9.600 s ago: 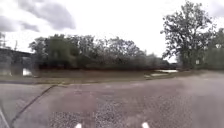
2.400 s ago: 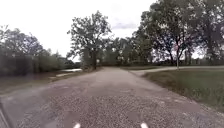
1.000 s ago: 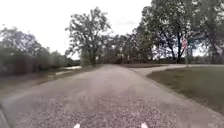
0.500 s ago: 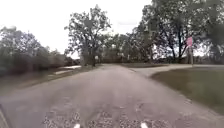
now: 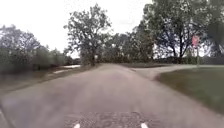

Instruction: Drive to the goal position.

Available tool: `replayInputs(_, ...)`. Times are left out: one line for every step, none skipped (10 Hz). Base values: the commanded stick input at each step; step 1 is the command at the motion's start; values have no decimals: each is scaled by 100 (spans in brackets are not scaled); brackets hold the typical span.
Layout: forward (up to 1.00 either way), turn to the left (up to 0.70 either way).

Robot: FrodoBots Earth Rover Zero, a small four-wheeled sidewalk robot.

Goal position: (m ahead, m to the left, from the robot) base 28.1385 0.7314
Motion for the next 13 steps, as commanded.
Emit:
replayInputs(100,0)
replayInputs(100,0)
replayInputs(100,0)
replayInputs(100,0)
replayInputs(100,0)
replayInputs(100,0)
replayInputs(100,0)
replayInputs(100,0)
replayInputs(100,0)
replayInputs(100,0)
replayInputs(100,0)
replayInputs(100,0)
replayInputs(100,0)
